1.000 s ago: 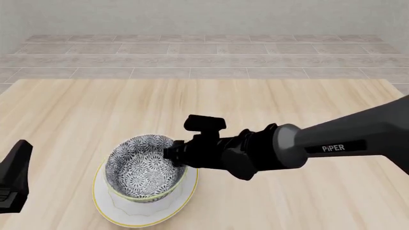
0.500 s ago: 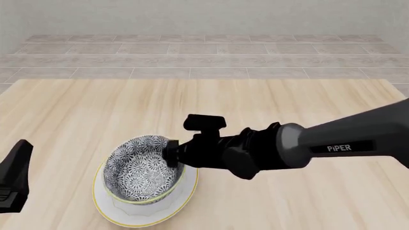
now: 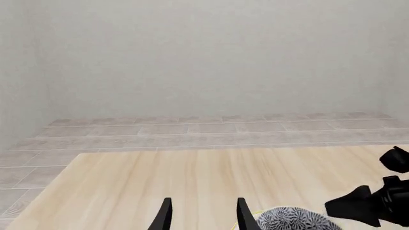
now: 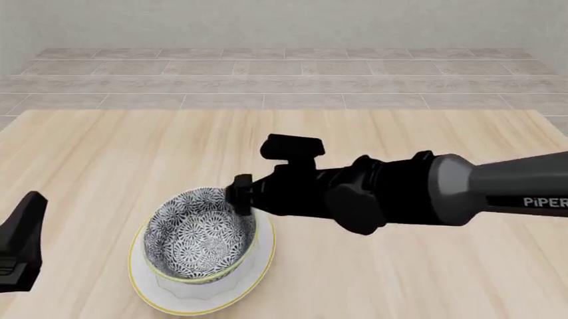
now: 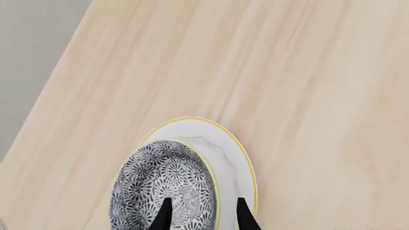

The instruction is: Put the bowl on the plate.

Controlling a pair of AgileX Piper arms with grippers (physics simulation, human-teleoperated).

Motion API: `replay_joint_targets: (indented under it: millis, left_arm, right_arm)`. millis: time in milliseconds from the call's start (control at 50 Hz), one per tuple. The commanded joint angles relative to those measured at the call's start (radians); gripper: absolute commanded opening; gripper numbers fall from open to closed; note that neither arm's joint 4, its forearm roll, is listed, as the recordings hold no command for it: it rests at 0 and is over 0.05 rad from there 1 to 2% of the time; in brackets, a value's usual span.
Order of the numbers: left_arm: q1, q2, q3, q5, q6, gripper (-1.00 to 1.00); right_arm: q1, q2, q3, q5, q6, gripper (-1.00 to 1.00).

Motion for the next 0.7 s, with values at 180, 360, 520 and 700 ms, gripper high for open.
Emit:
replay_joint_targets:
  millis: [180, 360, 520, 700]
  left_arm:
    - [-0.002, 0.036, 0.001, -0.031, 0.009, 1.0]
    - [-0.006, 0.047, 0.0, -0.035, 0.018, 1.0]
    - [-0.003, 0.012, -0.007, 0.008, 0.024, 1.0]
    - [-0.003, -0.019, -0.016, 0.05, 0.03, 1.0]
  right_arm:
    - [-0.002, -0.139, 0.037, 0.045, -0.013, 1.0]
    - [0.006, -0.208, 0.075, 0.042, -0.005, 1.0]
    - [0.024, -0.257, 0.137, 0.002, 0.016, 1.0]
    - [0.043, -0.368, 0.241, -0.053, 0.039, 1.0]
